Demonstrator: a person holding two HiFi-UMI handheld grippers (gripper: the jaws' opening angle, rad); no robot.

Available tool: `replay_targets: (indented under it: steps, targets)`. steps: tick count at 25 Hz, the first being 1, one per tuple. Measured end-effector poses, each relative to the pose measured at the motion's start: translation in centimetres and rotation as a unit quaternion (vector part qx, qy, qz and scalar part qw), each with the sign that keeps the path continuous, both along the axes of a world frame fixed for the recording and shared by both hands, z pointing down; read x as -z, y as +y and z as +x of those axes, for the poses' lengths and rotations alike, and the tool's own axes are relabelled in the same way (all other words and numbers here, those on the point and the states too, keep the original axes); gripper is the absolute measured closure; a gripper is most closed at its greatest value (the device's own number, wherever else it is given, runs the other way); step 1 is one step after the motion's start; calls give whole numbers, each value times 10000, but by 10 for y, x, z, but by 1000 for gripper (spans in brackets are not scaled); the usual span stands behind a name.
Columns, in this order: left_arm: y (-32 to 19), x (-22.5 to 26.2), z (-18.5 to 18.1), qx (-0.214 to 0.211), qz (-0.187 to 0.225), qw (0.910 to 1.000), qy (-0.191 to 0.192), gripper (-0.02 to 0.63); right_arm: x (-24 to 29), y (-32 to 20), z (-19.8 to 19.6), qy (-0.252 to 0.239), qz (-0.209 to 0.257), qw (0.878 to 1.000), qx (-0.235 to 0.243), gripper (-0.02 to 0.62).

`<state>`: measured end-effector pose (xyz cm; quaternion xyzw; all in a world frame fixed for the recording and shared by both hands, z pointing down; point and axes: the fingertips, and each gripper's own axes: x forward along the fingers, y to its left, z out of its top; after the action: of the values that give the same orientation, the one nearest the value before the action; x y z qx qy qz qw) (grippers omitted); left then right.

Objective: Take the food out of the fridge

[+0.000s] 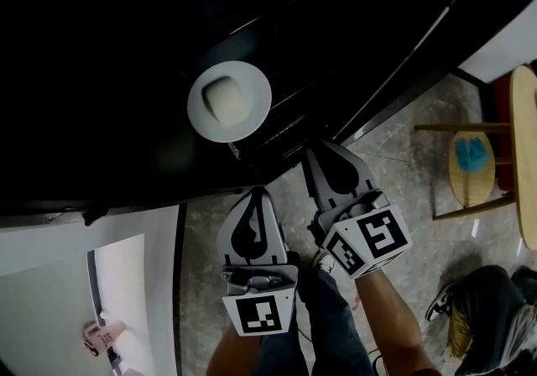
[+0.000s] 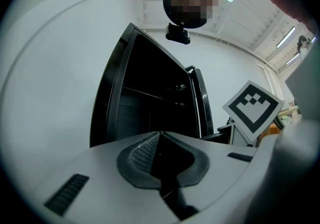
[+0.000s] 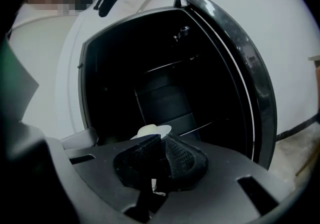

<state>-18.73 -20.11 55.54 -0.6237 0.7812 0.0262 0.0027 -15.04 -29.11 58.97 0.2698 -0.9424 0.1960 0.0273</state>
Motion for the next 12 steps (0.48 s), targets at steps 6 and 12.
replay_targets:
  steps: [6, 12]
  targets:
    - [8, 4, -7, 97, 5, 10000, 2, 592, -9, 0, -20, -200, -522, 9984, 102, 549]
    - [14, 8, -11, 143, 36, 9999, -5, 593, -17, 3, -41, -383, -1017, 9937, 281, 512]
